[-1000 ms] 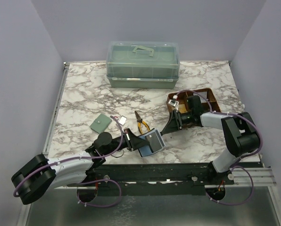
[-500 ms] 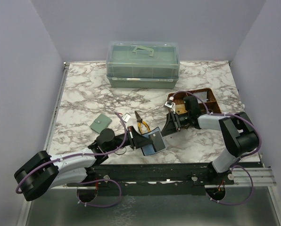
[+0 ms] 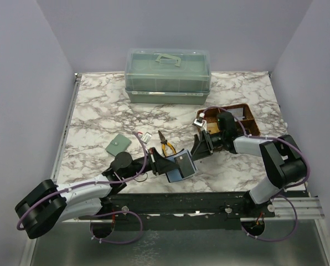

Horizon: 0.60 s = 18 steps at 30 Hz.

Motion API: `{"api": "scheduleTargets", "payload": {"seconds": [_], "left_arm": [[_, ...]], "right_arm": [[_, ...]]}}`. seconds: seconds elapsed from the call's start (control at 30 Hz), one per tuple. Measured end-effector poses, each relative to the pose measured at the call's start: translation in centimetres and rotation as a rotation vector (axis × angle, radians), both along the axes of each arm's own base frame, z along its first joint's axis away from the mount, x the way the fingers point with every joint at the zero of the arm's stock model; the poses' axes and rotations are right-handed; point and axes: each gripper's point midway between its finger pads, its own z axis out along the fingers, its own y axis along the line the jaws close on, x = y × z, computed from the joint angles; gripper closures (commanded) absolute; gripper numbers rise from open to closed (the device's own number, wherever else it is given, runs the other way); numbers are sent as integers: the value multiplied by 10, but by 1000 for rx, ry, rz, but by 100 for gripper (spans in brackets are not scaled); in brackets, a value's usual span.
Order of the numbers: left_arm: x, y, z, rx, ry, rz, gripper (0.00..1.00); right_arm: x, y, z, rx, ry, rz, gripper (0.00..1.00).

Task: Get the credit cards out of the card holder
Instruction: Remove the credit card from the card holder.

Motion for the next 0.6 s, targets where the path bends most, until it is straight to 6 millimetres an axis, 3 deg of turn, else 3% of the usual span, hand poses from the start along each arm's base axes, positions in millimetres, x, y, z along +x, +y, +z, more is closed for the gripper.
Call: {"api": "scheduleTargets", "payload": {"seconds": [0.4, 0.6], "left_arm": [[-1, 1, 6, -17, -13, -3, 100], [1, -4, 4, -10, -7, -14, 100]], "right_arm": [[-3, 2, 2, -5, 41, 19, 24], [-10, 6, 4, -5, 46, 46, 36]]}}
